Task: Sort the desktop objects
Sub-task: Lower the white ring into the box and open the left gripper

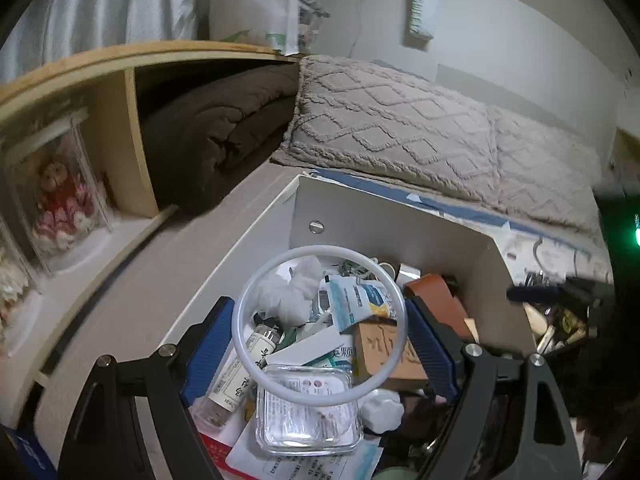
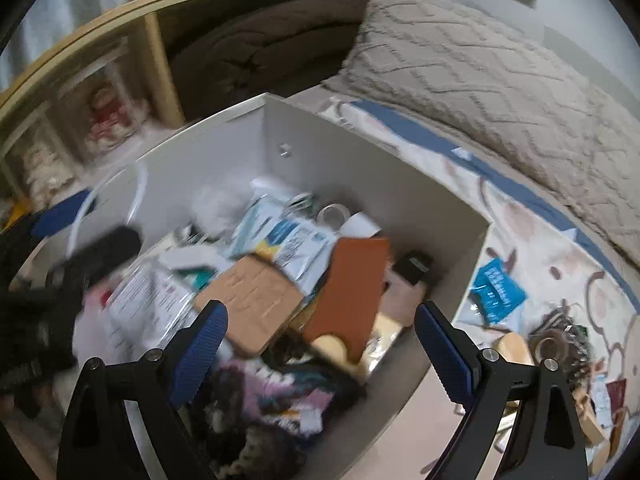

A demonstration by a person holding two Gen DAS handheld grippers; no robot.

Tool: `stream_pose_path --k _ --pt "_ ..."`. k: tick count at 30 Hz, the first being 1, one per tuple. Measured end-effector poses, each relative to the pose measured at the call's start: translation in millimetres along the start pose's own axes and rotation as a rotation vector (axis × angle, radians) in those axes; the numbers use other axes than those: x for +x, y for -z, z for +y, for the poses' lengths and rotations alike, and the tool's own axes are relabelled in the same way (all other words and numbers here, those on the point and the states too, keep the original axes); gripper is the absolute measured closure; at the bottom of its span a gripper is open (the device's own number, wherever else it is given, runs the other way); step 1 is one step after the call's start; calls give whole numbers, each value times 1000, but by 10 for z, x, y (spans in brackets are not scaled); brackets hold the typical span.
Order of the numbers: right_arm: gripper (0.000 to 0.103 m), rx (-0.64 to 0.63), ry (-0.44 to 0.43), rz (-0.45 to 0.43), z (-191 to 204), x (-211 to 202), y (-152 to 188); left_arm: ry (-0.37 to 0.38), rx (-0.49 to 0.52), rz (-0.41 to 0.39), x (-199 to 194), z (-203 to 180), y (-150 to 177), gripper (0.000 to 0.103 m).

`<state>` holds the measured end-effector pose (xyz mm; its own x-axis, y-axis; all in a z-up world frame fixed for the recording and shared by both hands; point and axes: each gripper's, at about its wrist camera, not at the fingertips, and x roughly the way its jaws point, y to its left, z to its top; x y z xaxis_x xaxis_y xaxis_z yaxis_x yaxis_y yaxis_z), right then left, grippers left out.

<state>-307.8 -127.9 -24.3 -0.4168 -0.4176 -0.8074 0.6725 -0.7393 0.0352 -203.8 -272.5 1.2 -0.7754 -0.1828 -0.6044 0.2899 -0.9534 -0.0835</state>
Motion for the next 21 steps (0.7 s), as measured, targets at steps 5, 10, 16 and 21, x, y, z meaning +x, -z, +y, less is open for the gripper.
stream_pose_path --k 5,10,16,21 --pt "8 -37 -15 3 54 -38 128 20 -51 18 3 69 -7 0" --pt "8 -56 -48 -3 124 -103 221 19 -23 18 -23 19 8 0" --pt "8 -58 -55 -25 154 -174 261 -7 2 19 -33 -30 16 0" --pt "0 -43 -46 -87 137 -275 275 -16 2 19 -29 -29 11 0"
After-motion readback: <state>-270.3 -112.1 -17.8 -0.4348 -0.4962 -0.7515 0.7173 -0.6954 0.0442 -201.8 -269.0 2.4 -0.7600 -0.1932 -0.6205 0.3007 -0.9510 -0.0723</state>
